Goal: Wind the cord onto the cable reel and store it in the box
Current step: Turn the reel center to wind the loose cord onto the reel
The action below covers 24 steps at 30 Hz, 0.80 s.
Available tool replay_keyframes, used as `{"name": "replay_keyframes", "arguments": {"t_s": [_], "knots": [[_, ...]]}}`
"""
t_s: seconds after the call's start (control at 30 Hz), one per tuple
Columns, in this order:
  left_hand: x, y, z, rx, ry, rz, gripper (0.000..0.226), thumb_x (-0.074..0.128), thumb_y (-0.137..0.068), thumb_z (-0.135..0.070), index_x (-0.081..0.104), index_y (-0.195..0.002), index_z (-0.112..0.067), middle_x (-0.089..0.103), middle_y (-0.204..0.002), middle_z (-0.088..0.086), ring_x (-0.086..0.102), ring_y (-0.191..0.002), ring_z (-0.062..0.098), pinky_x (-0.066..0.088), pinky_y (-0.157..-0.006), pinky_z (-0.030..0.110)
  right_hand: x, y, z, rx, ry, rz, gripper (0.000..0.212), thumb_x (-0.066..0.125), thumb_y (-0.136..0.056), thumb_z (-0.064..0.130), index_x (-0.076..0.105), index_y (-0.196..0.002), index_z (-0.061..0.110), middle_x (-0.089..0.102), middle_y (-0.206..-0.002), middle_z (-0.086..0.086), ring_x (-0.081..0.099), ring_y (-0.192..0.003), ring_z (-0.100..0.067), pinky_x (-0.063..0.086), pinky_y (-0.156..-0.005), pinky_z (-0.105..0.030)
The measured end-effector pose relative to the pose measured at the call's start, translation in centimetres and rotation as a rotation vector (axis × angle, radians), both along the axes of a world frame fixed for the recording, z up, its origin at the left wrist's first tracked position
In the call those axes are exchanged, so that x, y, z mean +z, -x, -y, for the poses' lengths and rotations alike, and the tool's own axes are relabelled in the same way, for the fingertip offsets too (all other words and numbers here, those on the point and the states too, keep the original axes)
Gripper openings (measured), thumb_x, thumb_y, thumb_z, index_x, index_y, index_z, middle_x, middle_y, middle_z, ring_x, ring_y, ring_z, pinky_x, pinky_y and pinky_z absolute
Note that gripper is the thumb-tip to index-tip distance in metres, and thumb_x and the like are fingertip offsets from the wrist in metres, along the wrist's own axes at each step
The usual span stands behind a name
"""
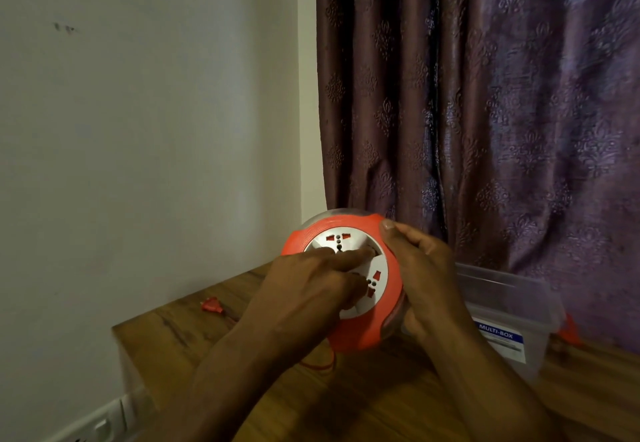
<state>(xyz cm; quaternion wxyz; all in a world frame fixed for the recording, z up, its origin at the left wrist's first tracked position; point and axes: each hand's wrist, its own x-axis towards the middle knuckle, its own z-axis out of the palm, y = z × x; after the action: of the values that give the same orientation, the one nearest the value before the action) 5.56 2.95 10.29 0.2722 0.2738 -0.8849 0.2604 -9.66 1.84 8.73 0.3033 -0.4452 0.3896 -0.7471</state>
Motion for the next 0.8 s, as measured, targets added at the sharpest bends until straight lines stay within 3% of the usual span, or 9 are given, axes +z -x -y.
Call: {"name": "replay_keyframes", "arguments": {"t_s": [0.1, 0.17, 0.27, 0.33, 0.4, 0.63, 0.8], "knots": [[-0.5, -0.4, -0.5, 0.007, -0.004, -0.11, 0.026, 0.079, -0.061, -0.01, 0.068, -0.076, -0.028, 0.063, -0.121, -0.004, 0.069, -0.081, 0.03, 0.058, -0.051, 0.037, 0.0, 0.0, 0.1, -0.045, 0.01, -0.021, 0.018, 0.066, -0.09, 0.032, 0.074, -0.075, 0.038, 0.079, -0.084, 0.002, 0.076, -0.082, -0.025, 0.062, -0.078, -0.048], [-1.0, -0.8, -0.9, 0.028, -0.051, -0.258, 0.032, 0.072, -0.07, -0.019, 0.066, -0.099, -0.029, 0.065, -0.116, -0.004, 0.069, -0.074, 0.025, 0.057, -0.053, 0.033, 0.0, 0.2, 0.1, -0.064, 0.015, -0.011, 0.017, 0.066, -0.089, 0.033, 0.075, -0.076, 0.038, 0.079, -0.084, 0.001, 0.076, -0.082, -0.026, 0.062, -0.077, -0.047], [-1.9, -1.1, -1.3, 0.171, -0.106, -0.322, 0.054, 0.049, -0.087, -0.046, 0.027, -0.136, -0.04, 0.054, -0.131, -0.007, 0.065, -0.083, 0.015, 0.053, -0.06, 0.027, -0.1, 0.2, 0.2, -0.082, 0.016, -0.003, 0.011, 0.067, -0.089, 0.035, 0.074, -0.081, 0.036, 0.079, -0.08, 0.003, 0.076, -0.078, -0.024, 0.062, -0.07, -0.042], [-2.8, -0.8, -1.0, 0.214, -0.116, -0.29, 0.063, 0.037, -0.089, -0.057, -0.003, -0.138, -0.047, 0.038, -0.144, -0.006, 0.061, -0.096, 0.014, 0.05, -0.066, 0.025, -0.2, 0.1, 0.2, -0.087, 0.022, -0.009, 0.013, 0.066, -0.089, 0.034, 0.073, -0.079, 0.037, 0.079, -0.079, 0.005, 0.076, -0.077, -0.023, 0.062, -0.068, -0.039], [-2.9, -0.1, -0.7, 0.22, -0.131, -0.286, 0.066, 0.036, -0.09, -0.055, -0.013, -0.135, -0.05, 0.035, -0.145, -0.002, 0.059, -0.099, 0.019, 0.05, -0.066, 0.028, -0.2, -0.1, 0.2, -0.083, 0.021, -0.02, 0.019, 0.066, -0.089, 0.035, 0.074, -0.074, 0.041, 0.079, -0.08, 0.005, 0.076, -0.079, -0.023, 0.063, -0.071, -0.041], [-3.2, 0.9, 0.4, 0.32, -0.088, -0.228, 0.098, 0.067, -0.081, -0.033, -0.013, -0.135, -0.053, 0.035, -0.144, 0.007, 0.059, -0.102, 0.032, 0.054, -0.068, 0.037, 0.3, 0.1, -0.1, -0.081, 0.023, -0.012, 0.012, 0.066, -0.09, 0.032, 0.074, -0.08, 0.035, 0.079, -0.087, -0.001, 0.076, -0.084, -0.026, 0.061, -0.08, -0.051], [-2.9, 1.3, 0.4, 0.342, -0.147, -0.186, 0.089, 0.064, -0.082, -0.036, -0.004, -0.138, -0.052, 0.028, -0.148, 0.009, 0.051, -0.115, 0.035, 0.051, -0.082, 0.042, 0.3, 0.2, -0.2, -0.081, 0.048, -0.02, 0.024, 0.067, -0.09, 0.031, 0.073, -0.069, 0.042, 0.078, -0.079, 0.007, 0.075, -0.082, -0.022, 0.062, -0.077, -0.044]]}}
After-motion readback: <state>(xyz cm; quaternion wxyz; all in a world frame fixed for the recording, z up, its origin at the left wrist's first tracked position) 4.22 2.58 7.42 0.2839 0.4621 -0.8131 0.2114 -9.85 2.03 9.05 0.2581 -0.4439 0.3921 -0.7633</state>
